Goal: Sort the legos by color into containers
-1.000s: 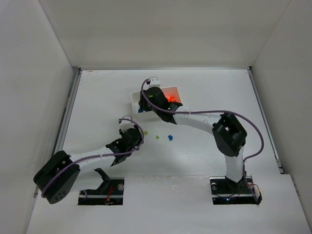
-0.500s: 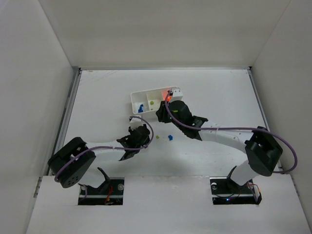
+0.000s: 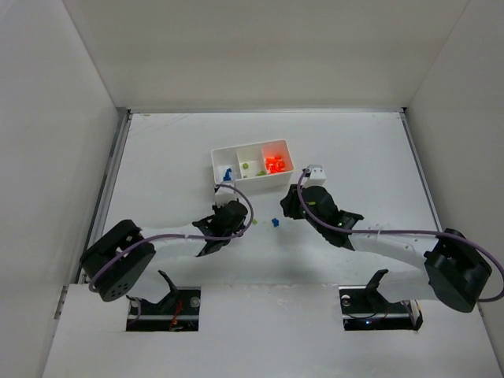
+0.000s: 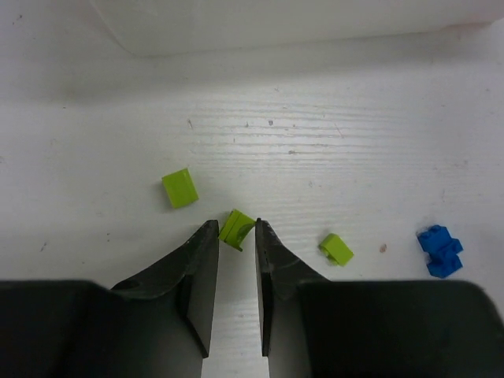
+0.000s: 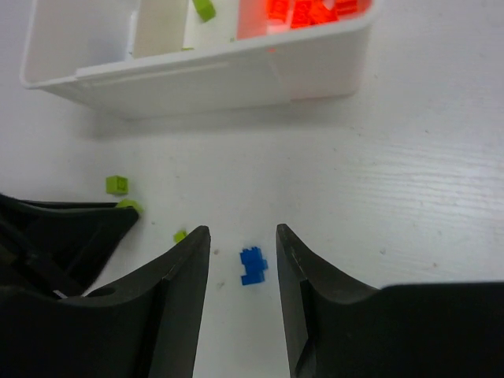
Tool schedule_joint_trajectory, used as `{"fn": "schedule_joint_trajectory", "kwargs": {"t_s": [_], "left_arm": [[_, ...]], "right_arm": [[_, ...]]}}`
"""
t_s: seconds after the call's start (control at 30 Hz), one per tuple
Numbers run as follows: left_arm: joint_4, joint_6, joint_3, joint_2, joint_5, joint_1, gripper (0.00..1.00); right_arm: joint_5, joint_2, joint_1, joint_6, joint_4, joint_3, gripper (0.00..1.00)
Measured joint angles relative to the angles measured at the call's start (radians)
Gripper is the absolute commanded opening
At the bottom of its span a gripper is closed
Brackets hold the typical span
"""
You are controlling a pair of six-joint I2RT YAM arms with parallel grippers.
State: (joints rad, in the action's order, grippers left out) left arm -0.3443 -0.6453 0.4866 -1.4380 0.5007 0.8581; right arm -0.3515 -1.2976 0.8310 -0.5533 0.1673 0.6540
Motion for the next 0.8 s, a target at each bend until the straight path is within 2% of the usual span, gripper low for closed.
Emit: {"fn": "schedule_joint_trajectory", "kwargs": {"t_s": [0.13, 0.33, 0.5, 0.7, 0.8], "left_arm": [[0.067, 0.001, 0.029, 0.101, -0.002, 0.010, 0.11], [0.082, 0.032, 0.214, 0.125, -0.013, -0.018, 0.13], [0.054, 0.082, 0.401, -0.016, -0.032, -0.104, 0.16], [0.054, 0.114, 0.557, -0.253, -0.074, -0.182, 0.35], [0.072, 0.117, 0.579, -0.303, -0.087, -0.183, 0.40]], "right_arm": [[-0.008, 0.038, -0.013, -0.023, 0.008, -0.094, 0.45], [-0.008, 0.048, -0.013, -0.051, 0.014, -0.175, 0.45], [-0.008, 0.050, -0.014, -0.053, 0.025, -0.180, 0.45], [-0.008, 0.050, -0.013, -0.047, 0.026, -0.180, 0.46], [-0.008, 0.045, -0.005, -0.040, 0.029, -0.179, 0.48]]}}
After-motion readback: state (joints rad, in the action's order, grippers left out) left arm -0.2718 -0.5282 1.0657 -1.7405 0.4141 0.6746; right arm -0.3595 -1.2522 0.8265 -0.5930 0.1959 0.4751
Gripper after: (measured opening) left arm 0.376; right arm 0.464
